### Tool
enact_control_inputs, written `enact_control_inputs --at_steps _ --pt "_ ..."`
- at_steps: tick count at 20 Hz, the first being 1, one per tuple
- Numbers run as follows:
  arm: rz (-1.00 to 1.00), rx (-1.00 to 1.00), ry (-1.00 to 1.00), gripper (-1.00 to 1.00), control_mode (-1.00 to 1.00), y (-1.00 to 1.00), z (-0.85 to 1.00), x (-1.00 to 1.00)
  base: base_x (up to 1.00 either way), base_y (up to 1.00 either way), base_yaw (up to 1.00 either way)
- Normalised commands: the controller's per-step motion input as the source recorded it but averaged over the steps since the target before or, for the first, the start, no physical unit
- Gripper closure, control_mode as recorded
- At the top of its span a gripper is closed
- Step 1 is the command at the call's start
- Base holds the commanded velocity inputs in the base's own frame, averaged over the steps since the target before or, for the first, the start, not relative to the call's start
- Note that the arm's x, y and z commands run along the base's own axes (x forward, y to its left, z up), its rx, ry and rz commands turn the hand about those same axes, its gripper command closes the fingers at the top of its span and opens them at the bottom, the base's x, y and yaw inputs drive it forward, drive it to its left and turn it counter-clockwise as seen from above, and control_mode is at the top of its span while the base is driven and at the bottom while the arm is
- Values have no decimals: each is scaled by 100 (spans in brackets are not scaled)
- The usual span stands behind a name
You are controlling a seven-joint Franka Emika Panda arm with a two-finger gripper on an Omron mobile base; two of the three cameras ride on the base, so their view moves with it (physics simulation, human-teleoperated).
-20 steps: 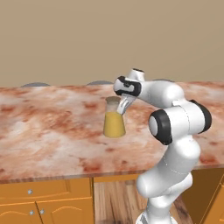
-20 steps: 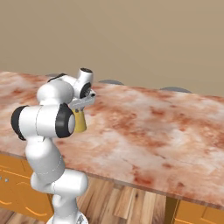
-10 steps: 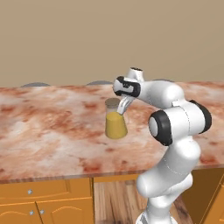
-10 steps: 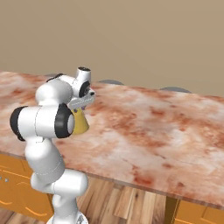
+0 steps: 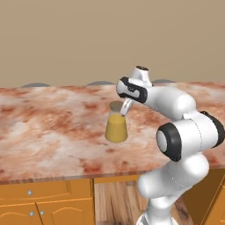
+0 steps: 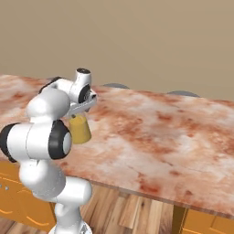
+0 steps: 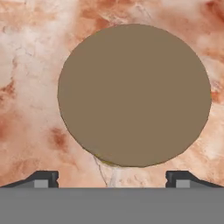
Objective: Place the pitcher and cup on the dining counter for serving.
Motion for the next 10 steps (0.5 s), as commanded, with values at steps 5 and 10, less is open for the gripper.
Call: enact_control_inputs --at_steps 5,10 --pt "0 0 -22 -100 -100 -19 20 -59 0 0 0" --pt "-8 0 -21 -100 -100 -22 33 -85 0 0 0"
